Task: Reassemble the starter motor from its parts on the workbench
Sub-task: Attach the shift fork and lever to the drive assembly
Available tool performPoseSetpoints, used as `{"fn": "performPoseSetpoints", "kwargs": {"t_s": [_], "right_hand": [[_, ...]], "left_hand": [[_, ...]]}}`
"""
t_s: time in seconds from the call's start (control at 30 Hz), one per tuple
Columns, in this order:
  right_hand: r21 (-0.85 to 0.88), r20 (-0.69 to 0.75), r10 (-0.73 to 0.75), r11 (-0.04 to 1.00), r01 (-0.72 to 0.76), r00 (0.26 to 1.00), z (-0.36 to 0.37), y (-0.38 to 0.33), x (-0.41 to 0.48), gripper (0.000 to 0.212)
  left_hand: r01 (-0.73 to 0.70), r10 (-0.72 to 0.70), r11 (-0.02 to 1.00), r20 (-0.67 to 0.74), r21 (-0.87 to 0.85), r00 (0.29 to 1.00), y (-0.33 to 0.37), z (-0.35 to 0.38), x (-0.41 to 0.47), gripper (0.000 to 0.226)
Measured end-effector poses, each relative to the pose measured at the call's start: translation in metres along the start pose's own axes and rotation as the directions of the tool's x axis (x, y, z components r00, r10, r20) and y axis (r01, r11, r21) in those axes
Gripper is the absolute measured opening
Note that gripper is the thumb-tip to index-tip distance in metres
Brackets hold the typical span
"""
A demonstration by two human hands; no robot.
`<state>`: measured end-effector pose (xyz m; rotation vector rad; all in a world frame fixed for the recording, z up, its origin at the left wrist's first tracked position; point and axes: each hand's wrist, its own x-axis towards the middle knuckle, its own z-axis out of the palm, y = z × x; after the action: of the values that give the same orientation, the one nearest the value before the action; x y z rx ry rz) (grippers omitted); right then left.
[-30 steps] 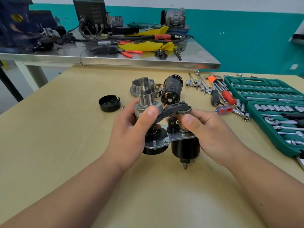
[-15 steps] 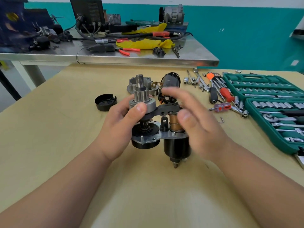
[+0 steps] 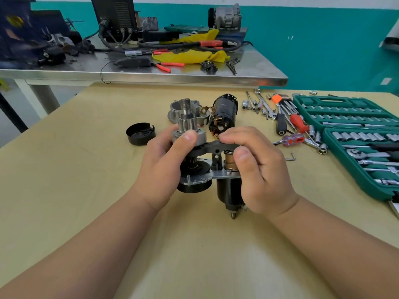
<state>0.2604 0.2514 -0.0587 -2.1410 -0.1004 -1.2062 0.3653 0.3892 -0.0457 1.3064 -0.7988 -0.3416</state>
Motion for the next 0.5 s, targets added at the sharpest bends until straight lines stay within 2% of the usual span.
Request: {"fn": "performPoseSetpoints", "kwargs": {"t_s": [0.13, 0.3, 0.5], "right_hand": [[0.024, -0.016, 0.069, 0.997, -0.068, 0.998, -0.0012, 0.0001, -0.0023, 0.034], [0.037, -0.006, 0.086, 0.996, -0.085, 0.996, -0.0038, -0.0014, -0.0040, 0.036], [0.040, -0.027, 0.082, 0.996, -0.081, 0.996, -0.0050, -0.0037, -0.0049, 0.029]], "left_hand": [[0.017, -0.017, 0.999, 0.001, 0.048, 1.000, 0.0036, 0.0023, 0.0017, 0.043], [0.003, -0.011, 0.993, 0.074, 0.118, 0.997, 0.0079, 0.0018, 0.0031, 0.039], [0.017, -0.032, 0.994, 0.136, 0.112, 0.990, 0.0091, -0.0011, 0.0026, 0.036]]}}
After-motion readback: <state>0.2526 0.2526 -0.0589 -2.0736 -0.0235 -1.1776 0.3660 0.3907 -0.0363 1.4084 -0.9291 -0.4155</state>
